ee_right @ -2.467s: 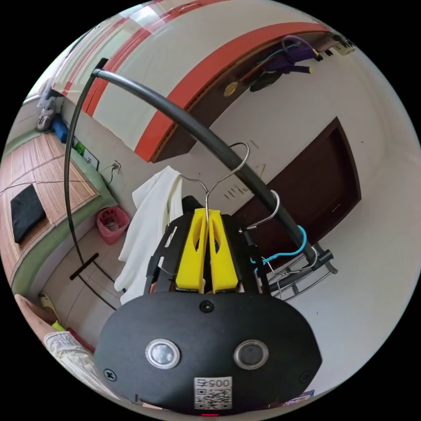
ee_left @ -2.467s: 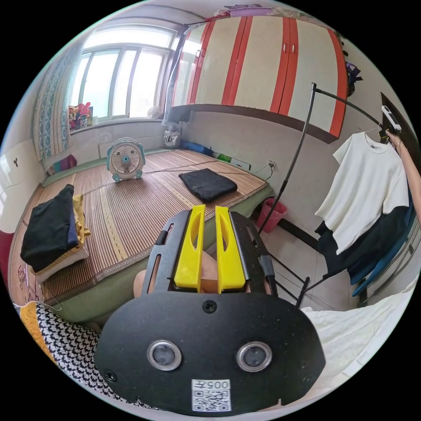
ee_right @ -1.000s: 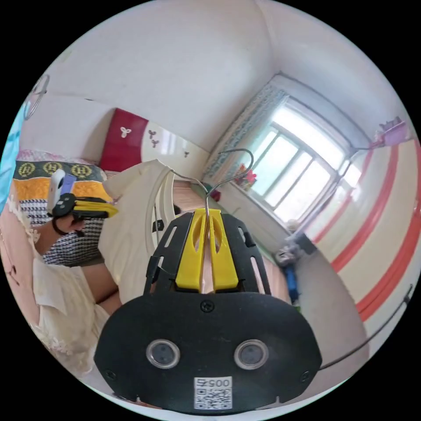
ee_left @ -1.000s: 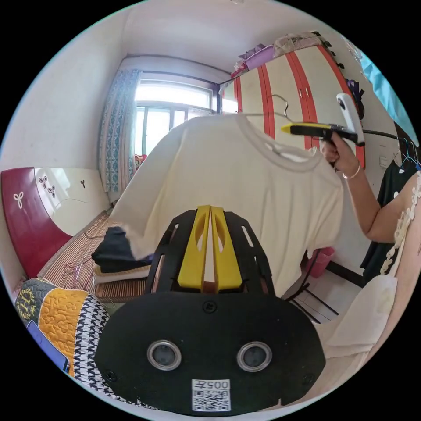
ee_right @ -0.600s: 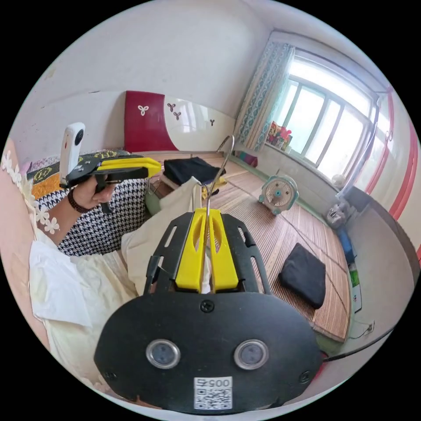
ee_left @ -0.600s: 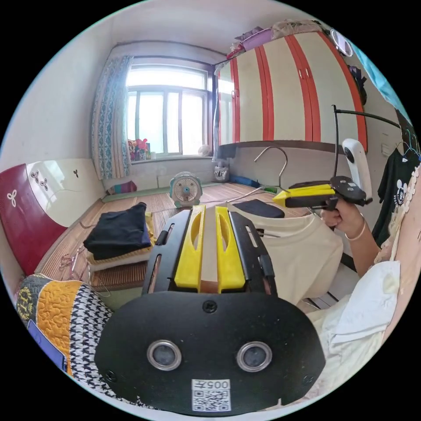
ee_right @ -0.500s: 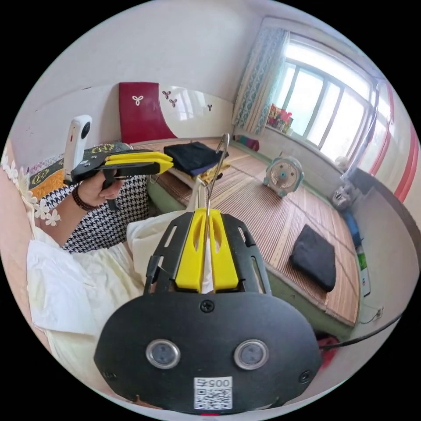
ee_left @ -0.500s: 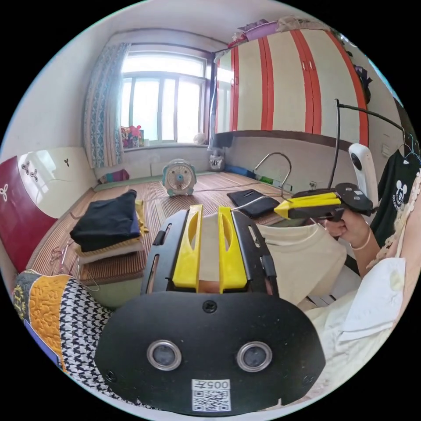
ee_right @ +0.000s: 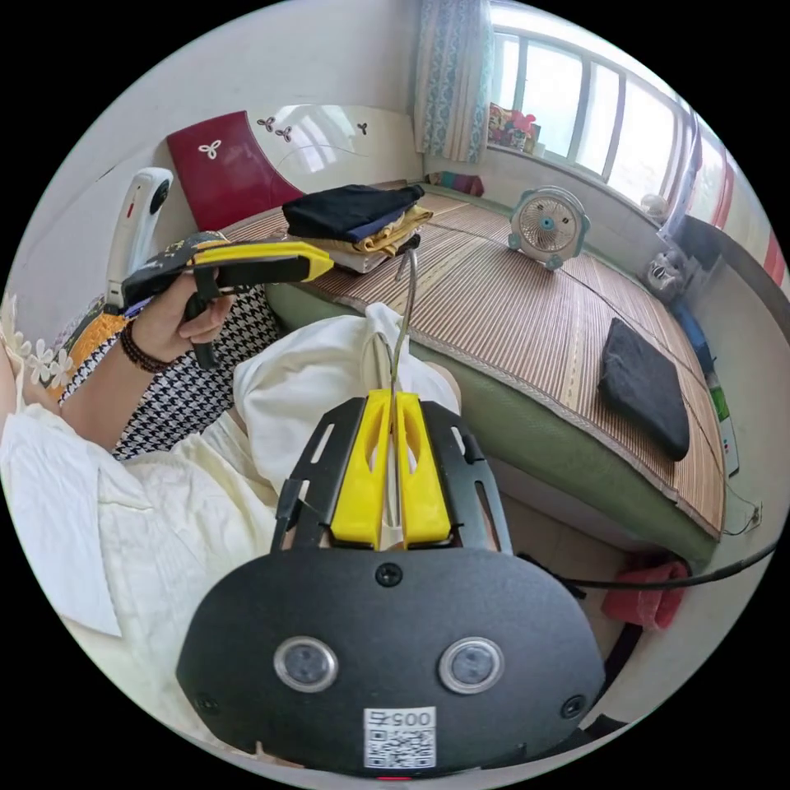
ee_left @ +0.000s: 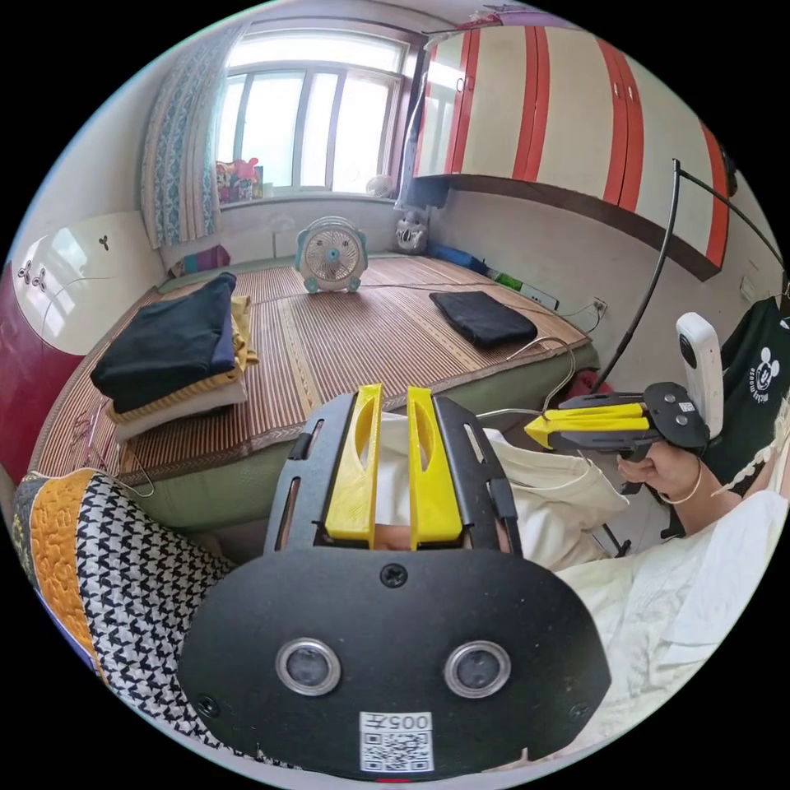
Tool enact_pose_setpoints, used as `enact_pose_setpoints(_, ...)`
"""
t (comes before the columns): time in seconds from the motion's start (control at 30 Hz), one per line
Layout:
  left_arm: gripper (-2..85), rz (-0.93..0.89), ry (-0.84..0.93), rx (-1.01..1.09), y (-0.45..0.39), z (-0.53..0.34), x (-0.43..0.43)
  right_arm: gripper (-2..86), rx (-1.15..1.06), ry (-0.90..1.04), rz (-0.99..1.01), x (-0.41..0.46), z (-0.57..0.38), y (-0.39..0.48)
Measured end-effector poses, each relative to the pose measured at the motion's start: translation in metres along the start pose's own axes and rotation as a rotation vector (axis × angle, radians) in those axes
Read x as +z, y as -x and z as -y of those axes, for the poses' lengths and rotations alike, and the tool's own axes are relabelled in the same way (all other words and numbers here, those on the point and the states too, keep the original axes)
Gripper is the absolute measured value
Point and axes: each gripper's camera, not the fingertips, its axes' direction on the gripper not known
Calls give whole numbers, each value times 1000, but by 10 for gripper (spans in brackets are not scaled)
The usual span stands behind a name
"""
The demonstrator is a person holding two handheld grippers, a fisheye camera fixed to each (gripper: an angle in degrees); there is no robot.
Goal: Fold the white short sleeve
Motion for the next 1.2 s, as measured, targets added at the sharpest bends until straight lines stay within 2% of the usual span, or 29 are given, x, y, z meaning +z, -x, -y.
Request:
enact_pose_setpoints(0.33,66,-24,49,-8,-1,-4,30,9,-18,-7,-36,20,14,-16)
enact_pose_setpoints(0.53,82,-11,78,13,-6,-2,44,-13,12,-31,45,18,10,-25)
enact_pose_setpoints(0.7,119,14,81,2,-15,3,58,-16,-38,-46,22,8,2,-20)
enact_pose_setpoints(1.03,115,-47,63,40,-44,7,71,-16,-19,-64,-9,-5,-22,-35)
enact_pose_setpoints(1.2,105,-20,83,81,-60,5,78,-16,-26,-70,14,-8,-29,-30)
